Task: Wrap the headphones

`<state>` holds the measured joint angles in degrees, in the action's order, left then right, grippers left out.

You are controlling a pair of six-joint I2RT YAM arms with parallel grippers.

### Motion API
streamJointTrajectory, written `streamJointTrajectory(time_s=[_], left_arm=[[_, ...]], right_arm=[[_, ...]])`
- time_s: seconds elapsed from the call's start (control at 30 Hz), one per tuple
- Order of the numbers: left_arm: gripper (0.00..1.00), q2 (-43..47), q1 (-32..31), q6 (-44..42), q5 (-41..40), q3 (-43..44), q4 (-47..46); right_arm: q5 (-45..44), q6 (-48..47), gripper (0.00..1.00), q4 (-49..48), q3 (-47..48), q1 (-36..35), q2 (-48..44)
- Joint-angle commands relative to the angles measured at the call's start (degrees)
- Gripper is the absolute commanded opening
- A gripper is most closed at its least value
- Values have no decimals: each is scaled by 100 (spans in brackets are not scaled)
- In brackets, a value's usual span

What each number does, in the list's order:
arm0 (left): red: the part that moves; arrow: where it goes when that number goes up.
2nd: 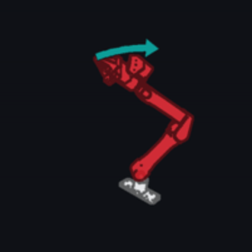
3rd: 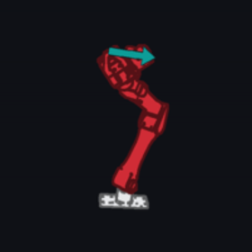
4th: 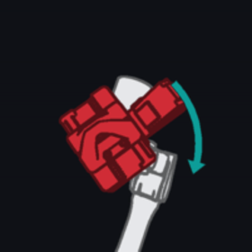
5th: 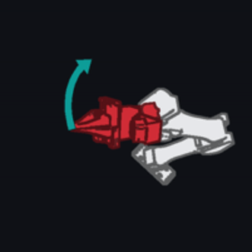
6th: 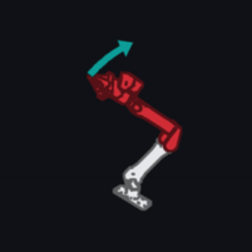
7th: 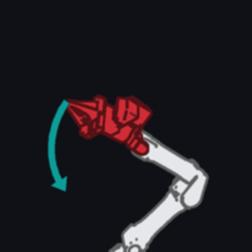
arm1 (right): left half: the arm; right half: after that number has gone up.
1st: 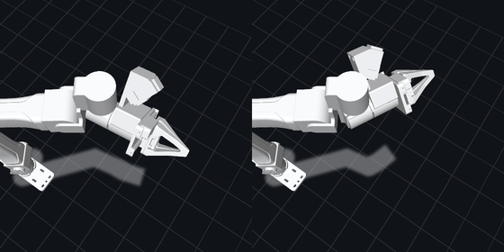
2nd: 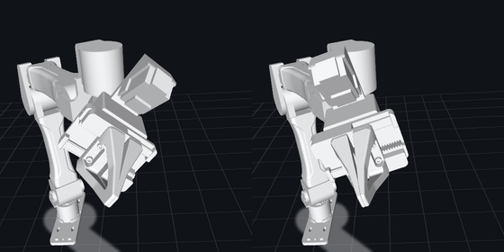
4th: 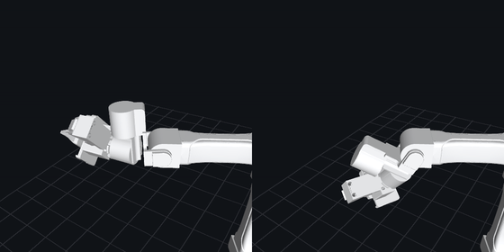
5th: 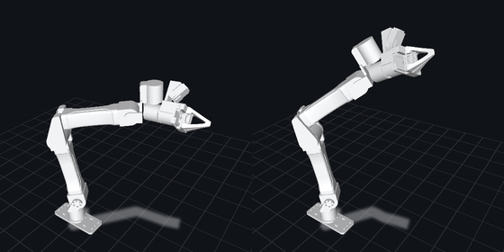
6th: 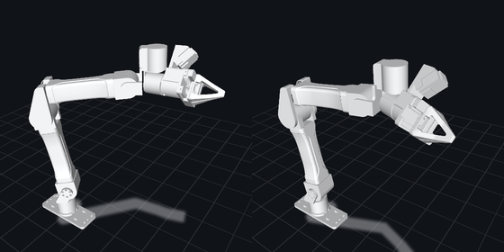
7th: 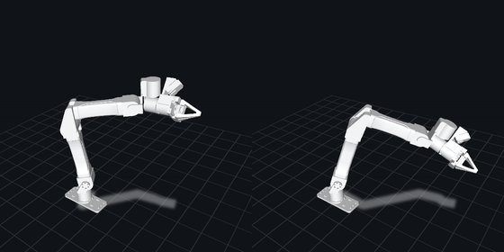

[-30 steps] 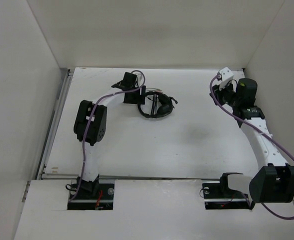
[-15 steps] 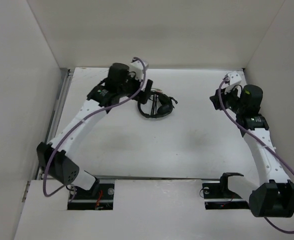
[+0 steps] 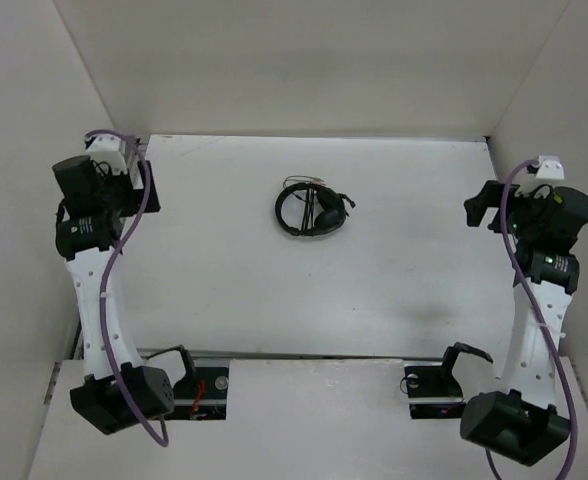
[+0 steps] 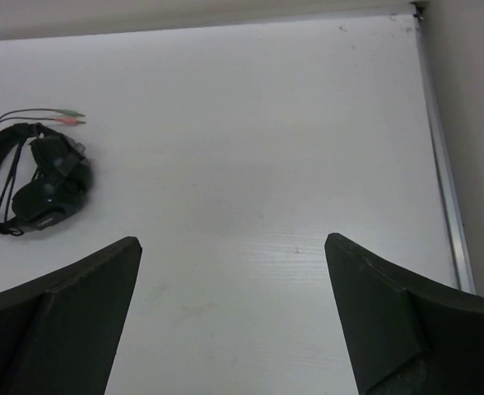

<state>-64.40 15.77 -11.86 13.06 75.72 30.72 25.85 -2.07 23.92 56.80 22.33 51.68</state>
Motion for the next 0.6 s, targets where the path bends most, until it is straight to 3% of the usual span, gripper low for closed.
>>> streamJointTrajectory(time_s=[0.0,0.13,0.37,0.57], left_arm=[[100,357,728,175,688,-487,285],[100,560,1537,149,935,-839,373],[100,270,2540,-449,1338,-585,1129],[100,156,3015,-607,1770,-366,1349]], right_arm=[[80,-180,100,911,604,477,-97],[-624,-347,100,1903,1096,927,-36],[-1229,100,100,3732,2448,979,88],[-1881,-171,100,4068,3162,673,-395]])
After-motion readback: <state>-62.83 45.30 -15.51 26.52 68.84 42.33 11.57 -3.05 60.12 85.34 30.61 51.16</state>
